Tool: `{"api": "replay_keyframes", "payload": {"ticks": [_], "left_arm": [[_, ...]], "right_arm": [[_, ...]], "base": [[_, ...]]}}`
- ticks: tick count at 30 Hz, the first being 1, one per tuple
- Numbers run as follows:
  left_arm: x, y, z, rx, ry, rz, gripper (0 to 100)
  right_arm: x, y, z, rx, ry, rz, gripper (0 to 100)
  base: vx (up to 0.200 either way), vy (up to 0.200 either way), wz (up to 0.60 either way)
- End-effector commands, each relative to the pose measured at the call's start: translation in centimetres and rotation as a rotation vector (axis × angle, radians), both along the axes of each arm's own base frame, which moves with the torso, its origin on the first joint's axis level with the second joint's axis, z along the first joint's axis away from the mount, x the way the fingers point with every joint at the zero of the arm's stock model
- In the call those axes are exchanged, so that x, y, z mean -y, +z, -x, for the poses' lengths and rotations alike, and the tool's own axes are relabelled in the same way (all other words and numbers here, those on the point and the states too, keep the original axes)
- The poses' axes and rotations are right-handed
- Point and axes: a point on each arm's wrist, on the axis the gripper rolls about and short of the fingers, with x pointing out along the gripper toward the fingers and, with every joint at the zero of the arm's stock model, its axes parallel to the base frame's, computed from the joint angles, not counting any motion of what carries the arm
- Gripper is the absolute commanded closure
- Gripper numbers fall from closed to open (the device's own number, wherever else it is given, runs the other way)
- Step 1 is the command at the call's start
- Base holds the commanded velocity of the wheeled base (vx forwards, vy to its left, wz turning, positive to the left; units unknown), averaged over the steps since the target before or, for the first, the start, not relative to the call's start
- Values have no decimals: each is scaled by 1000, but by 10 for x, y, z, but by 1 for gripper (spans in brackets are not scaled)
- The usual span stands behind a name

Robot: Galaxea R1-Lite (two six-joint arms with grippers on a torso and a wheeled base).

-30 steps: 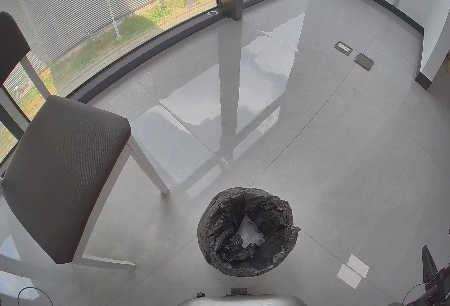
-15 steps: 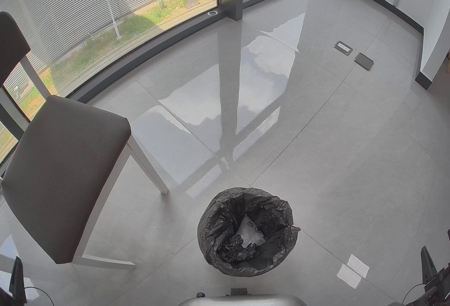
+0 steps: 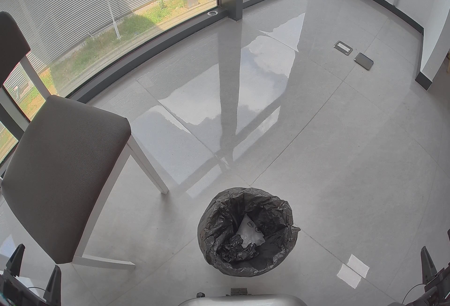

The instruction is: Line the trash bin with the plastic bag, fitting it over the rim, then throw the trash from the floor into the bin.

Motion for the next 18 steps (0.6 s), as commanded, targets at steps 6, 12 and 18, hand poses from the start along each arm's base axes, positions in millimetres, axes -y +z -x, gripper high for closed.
{"api": "replay_keyframes", "payload": {"ticks": [6, 12, 18], "left_arm": [[0, -7, -1, -11, 7, 3, 0], [0, -7, -1, -11, 11, 3, 0], [0, -7, -1, -11, 11, 5, 0]], "right_arm": [[0, -5, -1, -11, 0, 0, 0], [0, -5, -1, -11, 0, 0, 0], [0, -5, -1, -11, 0, 0, 0]], "base": [[0, 0, 0], [0, 0, 0], [0, 0, 0]]}}
